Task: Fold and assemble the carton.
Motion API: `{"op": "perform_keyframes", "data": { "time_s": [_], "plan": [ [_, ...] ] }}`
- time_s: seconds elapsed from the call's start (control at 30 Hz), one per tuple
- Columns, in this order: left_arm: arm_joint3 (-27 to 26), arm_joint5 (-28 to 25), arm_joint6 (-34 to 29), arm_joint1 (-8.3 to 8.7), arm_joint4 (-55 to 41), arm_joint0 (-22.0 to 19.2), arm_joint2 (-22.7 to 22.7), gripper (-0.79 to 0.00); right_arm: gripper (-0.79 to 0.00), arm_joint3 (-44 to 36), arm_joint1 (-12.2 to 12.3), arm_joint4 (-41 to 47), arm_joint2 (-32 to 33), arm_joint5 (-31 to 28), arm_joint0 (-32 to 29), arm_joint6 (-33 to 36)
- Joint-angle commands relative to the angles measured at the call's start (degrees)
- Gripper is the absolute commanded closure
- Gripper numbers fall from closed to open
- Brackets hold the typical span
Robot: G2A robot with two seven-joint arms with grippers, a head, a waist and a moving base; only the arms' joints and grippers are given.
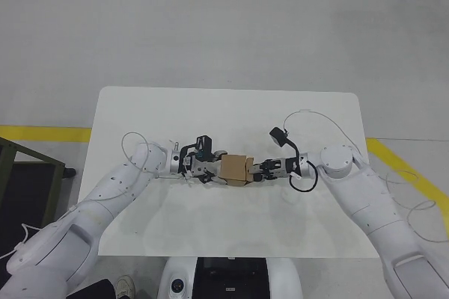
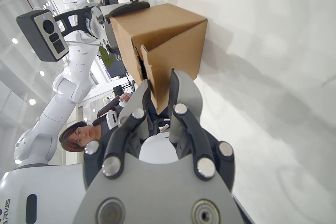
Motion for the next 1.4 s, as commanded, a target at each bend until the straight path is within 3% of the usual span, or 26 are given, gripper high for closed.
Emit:
{"op": "perform_keyframes", "data": {
  "time_s": [0.0,0.43,0.7,1.37],
  "plan": [
    [-0.1,0.0,0.0,0.00,0.0,0.0,0.0,-0.545,-0.120,-0.4,-0.1,-0.4,-0.3,0.2,0.1,-0.1],
    [-0.4,0.0,0.2,0.00,0.2,0.0,0.1,-0.536,-0.129,-0.7,-0.8,-1.9,-2.0,0.8,1.3,-1.0],
    [-0.2,0.0,0.1,-0.08,-0.1,-0.2,0.2,-0.545,-0.212,-1.9,-0.5,-2.1,-1.2,0.9,0.8,-0.4],
    [0.3,0.0,-0.3,-0.10,-0.3,-0.5,0.8,-0.520,-0.182,-3.2,0.6,-2.6,1.5,1.0,-1.2,-0.1]
  ]
}}
